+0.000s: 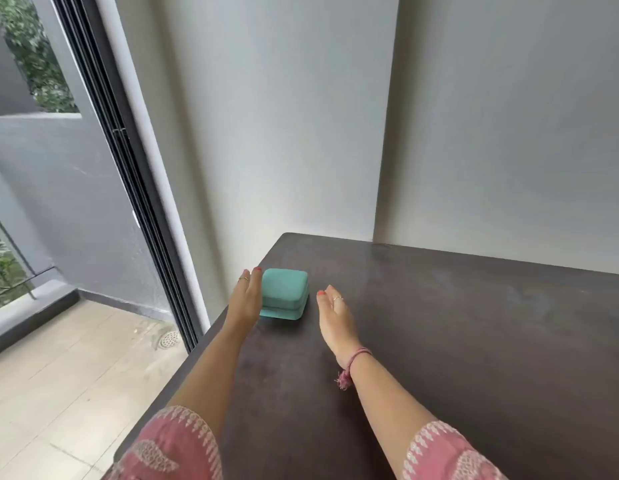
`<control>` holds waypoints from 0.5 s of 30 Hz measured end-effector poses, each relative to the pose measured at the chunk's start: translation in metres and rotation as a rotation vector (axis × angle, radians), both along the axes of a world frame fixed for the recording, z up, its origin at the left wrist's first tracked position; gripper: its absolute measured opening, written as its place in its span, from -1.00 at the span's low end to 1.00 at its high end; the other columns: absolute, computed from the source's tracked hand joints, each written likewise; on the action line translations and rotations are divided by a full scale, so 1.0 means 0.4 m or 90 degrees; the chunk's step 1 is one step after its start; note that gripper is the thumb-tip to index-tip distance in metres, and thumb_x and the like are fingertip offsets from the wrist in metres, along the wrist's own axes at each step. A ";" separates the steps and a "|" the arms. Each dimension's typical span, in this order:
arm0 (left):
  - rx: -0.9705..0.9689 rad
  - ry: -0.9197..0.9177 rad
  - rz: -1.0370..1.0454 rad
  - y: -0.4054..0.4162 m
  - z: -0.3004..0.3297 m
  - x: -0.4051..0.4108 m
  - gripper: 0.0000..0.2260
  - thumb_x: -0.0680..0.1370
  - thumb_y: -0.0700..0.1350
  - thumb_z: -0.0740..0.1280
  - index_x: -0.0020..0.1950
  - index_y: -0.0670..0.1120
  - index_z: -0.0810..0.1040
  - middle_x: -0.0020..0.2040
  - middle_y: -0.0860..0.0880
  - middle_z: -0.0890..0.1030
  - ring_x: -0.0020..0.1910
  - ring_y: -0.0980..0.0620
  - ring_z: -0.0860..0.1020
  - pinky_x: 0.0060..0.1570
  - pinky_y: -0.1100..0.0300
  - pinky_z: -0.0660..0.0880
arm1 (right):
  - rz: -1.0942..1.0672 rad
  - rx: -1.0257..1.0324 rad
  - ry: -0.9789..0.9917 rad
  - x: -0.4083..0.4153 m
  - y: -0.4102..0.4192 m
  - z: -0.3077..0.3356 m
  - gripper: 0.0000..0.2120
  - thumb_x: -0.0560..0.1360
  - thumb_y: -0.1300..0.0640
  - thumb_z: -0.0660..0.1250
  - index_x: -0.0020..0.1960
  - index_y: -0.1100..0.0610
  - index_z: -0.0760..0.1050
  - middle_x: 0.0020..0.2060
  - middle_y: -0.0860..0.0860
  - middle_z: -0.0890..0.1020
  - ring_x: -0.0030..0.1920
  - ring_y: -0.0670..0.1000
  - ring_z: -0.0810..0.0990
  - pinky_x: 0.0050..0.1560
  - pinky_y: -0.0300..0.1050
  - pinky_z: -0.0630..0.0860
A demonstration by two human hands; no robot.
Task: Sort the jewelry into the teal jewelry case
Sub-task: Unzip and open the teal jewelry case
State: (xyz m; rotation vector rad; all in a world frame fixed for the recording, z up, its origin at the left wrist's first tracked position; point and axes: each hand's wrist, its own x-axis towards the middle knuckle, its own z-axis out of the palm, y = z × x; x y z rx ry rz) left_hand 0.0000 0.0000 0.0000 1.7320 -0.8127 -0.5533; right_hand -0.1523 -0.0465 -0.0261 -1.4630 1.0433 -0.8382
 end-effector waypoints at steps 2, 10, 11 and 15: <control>-0.014 0.025 0.005 -0.008 0.000 0.000 -0.69 0.65 0.03 0.02 0.05 -0.12 0.46 0.02 -0.02 0.49 0.02 -0.02 0.42 0.02 0.10 0.34 | 0.009 0.012 0.012 0.015 -0.009 0.001 -0.51 0.66 0.06 0.06 0.54 0.20 0.11 0.52 0.05 0.22 0.51 -0.01 0.18 0.45 -0.19 0.08; 0.016 0.133 0.041 -0.032 -0.037 0.014 -0.82 0.51 0.03 0.07 -0.17 -0.05 0.34 -0.22 -0.03 0.35 -0.21 -0.01 0.29 -0.18 0.06 0.24 | 0.064 0.043 -0.013 0.057 -0.025 -0.021 -0.73 0.65 0.15 0.06 0.19 -0.04 0.49 0.12 -0.09 0.56 0.24 -0.04 0.50 0.35 -0.13 0.37; 0.021 0.139 0.045 -0.035 -0.042 0.017 -0.81 0.47 0.05 0.07 -0.18 -0.04 0.35 -0.22 -0.03 0.36 -0.20 -0.01 0.29 -0.18 0.06 0.24 | 0.067 0.047 -0.023 0.057 -0.026 -0.021 -0.75 0.65 0.15 0.07 0.14 -0.08 0.48 0.11 -0.08 0.58 0.21 -0.06 0.51 0.35 -0.10 0.39; 0.022 0.131 0.045 -0.035 -0.025 -0.001 -0.83 0.50 0.02 0.08 -0.16 -0.05 0.34 -0.21 -0.05 0.32 -0.21 -0.01 0.26 -0.20 0.08 0.21 | 0.080 0.046 -0.048 0.041 -0.022 -0.004 -0.74 0.65 0.15 0.07 0.19 -0.04 0.49 0.11 -0.08 0.59 0.20 -0.06 0.51 0.32 -0.14 0.39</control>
